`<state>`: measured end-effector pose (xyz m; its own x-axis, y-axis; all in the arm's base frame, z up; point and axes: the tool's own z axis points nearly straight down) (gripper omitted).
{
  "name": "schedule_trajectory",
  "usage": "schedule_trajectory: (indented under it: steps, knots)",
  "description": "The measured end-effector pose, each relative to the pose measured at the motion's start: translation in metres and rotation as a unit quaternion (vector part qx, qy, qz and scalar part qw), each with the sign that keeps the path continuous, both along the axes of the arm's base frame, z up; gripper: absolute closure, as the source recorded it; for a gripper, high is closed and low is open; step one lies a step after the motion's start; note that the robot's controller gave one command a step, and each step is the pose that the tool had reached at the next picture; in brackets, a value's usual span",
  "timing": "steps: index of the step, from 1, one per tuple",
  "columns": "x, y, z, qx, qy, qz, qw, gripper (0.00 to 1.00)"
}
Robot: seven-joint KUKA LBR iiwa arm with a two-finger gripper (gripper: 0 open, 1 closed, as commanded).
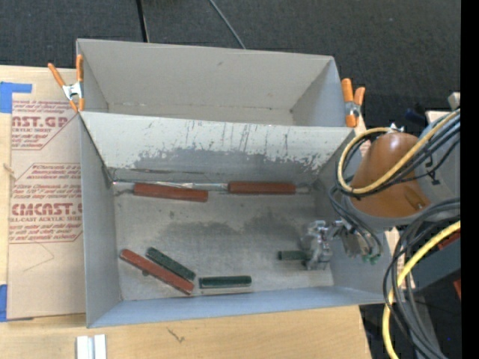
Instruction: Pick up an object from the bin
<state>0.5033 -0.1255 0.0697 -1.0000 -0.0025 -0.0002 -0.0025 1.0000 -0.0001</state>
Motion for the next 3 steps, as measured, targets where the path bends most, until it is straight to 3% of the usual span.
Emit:
schedule_trajectory:
  steps: [1, 2, 3]
  knots:
    - [0.001, 0.015, 0.053, 0.001, 0.0019, 0.003, 1.0, 1.0]
    - [0.001, -0.004, 0.12, 0.001, 0.0014, -0.005, 1.0, 1.0]
    - [-0.003, 0.002, 0.15, -0.001, -0.0029, 0.006, 1.0, 1.0]
